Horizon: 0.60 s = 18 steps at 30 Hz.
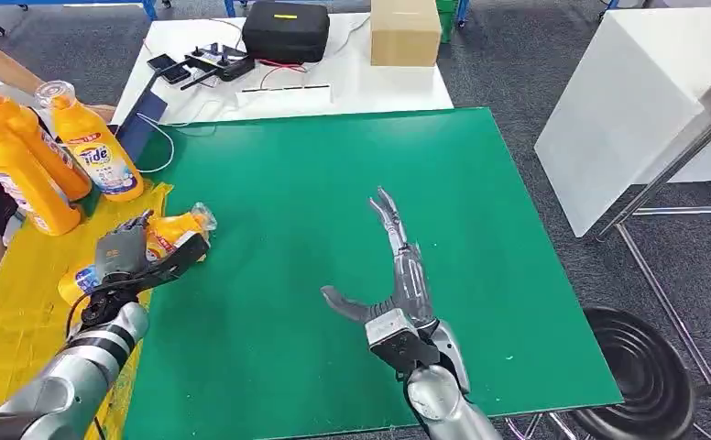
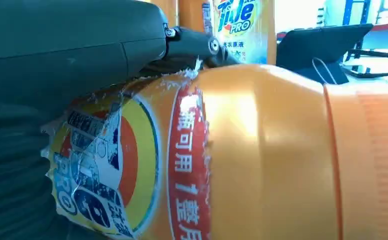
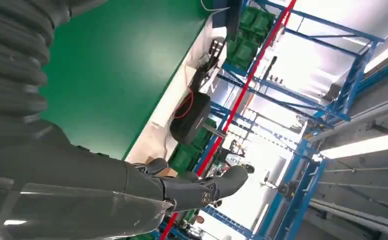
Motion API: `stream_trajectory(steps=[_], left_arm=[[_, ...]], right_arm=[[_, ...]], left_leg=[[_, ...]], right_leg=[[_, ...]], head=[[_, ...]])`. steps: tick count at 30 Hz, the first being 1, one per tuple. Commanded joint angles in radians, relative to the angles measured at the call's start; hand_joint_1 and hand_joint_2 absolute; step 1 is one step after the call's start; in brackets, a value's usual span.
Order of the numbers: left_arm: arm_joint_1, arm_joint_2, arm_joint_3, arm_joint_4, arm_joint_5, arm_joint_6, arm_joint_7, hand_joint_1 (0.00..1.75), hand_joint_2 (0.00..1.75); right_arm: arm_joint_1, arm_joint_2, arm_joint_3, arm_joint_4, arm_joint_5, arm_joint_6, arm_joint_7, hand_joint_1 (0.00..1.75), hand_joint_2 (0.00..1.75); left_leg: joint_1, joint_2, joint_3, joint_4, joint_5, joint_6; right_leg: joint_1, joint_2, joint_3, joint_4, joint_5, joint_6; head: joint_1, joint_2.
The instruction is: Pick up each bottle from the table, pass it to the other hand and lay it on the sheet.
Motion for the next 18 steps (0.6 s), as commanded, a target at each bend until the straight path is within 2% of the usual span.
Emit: stream_trajectory(steps=[1,10,12,16,18], left_arm=[[0.002,-0.022,0.032,0.045,-0.032,-0.01,0.046,0.0,1.75],[-0.002,-0.016,0.028,0.068,-0.08,-0.055,0.109,0.0,1.75],[-0.003,-0.011,0.021,0.072,-0.136,-0.046,0.178,0.0,1.75],[0.021,-0.015,0.046,0.027,-0.158,0.055,0.18,0.0,1.75],[0.061,-0.019,0.042,-0.073,-0.184,0.055,0.199,0.0,1.75]], right_arm=[[-0.037,-0.013,-0.021,0.057,0.001,0.008,0.005,0.0,1.75],[-0.038,-0.014,-0.024,0.059,0.006,0.018,0.009,0.0,1.75],[-0.04,-0.009,-0.028,0.062,0.008,0.024,0.012,0.0,1.75],[-0.032,-0.008,-0.03,0.063,0.01,0.023,0.013,0.0,1.75],[-0.023,-0.01,-0.032,0.058,0.011,0.02,0.013,0.0,1.75]], left_leg=[[0.002,-0.001,0.004,-0.001,-0.001,-0.001],[0.001,-0.001,0.004,-0.001,-0.001,-0.001],[0.002,-0.001,0.004,0.0,-0.001,-0.002],[0.002,-0.001,0.003,0.0,-0.001,-0.001],[0.001,-0.001,0.002,-0.001,-0.001,-0.001]], right_leg=[[0.001,0.001,0.005,-0.001,-0.001,-0.001],[0.001,0.001,0.004,-0.001,-0.001,-0.001],[0.002,0.001,0.004,-0.001,-0.001,-0.001],[0.001,0.001,0.003,-0.001,-0.001,0.0],[0.001,0.0,0.002,-0.001,-0.001,0.0]], head=[[0.0,0.0],[0.0,0.0],[0.0,0.0],[0.0,0.0],[0.0,0.0]])
